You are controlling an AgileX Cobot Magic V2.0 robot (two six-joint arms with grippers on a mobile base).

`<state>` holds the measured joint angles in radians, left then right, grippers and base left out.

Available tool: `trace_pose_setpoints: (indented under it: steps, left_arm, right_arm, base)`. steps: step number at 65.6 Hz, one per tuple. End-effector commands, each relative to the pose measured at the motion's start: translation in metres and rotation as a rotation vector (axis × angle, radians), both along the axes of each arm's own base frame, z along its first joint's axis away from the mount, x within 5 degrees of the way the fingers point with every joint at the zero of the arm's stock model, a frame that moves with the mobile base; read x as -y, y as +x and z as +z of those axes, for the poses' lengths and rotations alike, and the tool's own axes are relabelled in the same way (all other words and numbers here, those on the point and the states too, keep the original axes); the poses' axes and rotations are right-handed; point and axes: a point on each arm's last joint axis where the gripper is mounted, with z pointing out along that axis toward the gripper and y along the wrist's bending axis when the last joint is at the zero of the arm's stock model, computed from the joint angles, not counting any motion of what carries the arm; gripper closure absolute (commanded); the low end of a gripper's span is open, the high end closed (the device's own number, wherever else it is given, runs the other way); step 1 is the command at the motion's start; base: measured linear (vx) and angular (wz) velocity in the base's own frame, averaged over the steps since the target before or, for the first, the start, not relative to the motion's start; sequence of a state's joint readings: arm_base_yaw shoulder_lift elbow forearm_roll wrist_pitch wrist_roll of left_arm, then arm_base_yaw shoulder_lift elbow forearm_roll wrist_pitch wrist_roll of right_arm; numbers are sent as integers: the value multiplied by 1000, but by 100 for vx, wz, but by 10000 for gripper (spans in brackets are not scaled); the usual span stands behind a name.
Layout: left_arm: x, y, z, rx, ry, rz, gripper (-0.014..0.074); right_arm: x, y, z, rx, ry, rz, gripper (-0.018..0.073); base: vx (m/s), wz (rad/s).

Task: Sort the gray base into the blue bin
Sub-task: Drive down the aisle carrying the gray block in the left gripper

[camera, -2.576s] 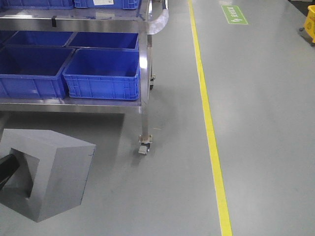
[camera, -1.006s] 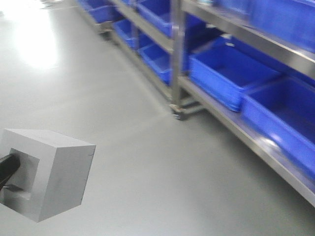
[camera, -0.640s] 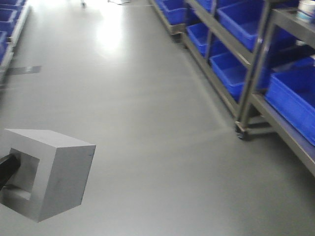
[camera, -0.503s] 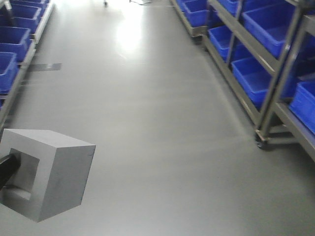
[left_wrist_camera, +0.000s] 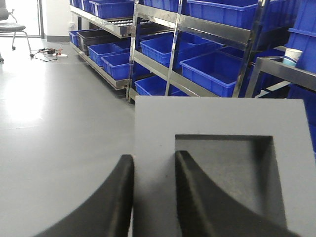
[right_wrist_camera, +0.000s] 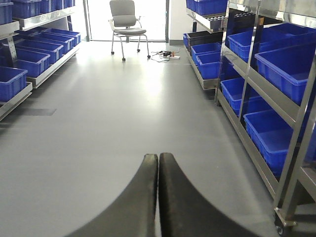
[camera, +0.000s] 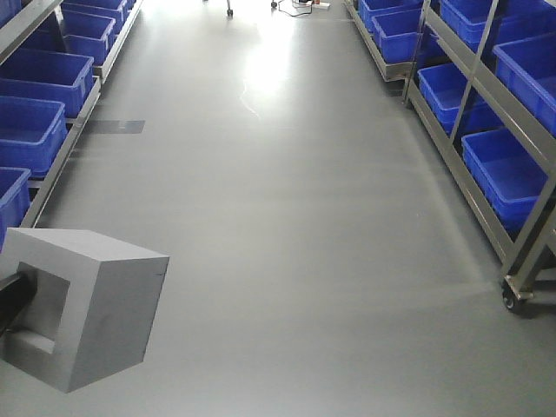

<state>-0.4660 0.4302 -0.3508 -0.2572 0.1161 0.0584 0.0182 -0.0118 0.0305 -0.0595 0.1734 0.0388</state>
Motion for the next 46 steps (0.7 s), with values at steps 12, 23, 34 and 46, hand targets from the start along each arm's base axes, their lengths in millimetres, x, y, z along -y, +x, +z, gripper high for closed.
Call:
trace_pose_setpoints:
  steps: [12,23,34,46]
  left_arm:
    - [-2,1,19,110,-74,22,602]
    - [-2,1,19,110,-74,22,602]
    - [-2,1,19,110,-74,22,602]
    - [-2,1,19,110,-74,22,602]
  right_arm:
    - [0,0,3,72,-11,0,568]
    - [0,0,3,72,-11,0,568]
    - [0,0,3,72,-11,0,568]
    - [0,0,3,72,-11,0,568]
  base:
    - [40,-2]
    - [42,1]
    - [42,3]
    - [44,4]
